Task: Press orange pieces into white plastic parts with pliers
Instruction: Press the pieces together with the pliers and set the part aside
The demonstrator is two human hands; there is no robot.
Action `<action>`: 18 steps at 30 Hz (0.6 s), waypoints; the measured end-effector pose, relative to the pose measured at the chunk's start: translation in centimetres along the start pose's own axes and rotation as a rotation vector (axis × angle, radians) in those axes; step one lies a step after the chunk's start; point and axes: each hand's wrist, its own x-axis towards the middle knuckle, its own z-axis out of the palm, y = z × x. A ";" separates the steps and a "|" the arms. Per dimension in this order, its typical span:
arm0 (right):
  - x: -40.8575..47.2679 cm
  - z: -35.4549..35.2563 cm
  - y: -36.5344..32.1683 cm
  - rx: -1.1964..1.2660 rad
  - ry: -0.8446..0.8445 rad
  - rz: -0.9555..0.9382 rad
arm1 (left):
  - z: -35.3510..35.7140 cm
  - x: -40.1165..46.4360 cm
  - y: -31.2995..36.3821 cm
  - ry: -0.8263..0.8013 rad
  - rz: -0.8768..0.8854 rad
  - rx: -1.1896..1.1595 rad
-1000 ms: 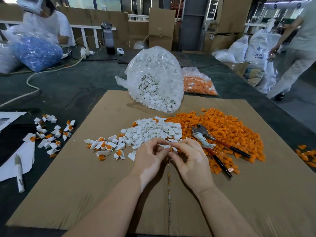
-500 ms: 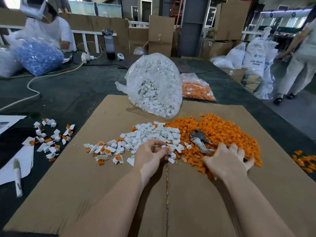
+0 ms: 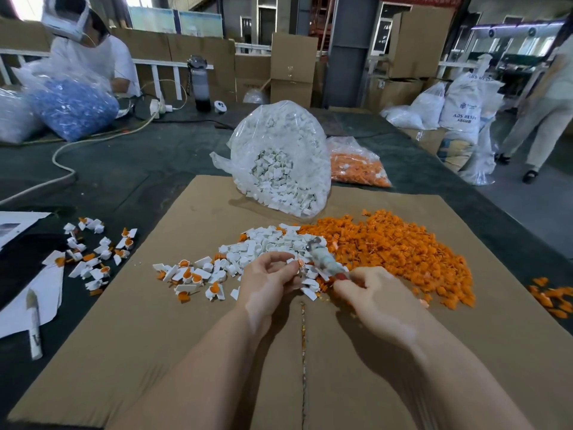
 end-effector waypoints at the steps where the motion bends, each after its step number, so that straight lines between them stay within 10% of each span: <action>1: -0.1 0.0 -0.3 0.023 -0.048 -0.012 | 0.0 0.0 0.0 0.011 -0.002 0.002; 18: 0.3 0.1 -0.7 0.183 -0.285 0.033 | 0.2 -0.1 0.4 0.074 0.006 -0.003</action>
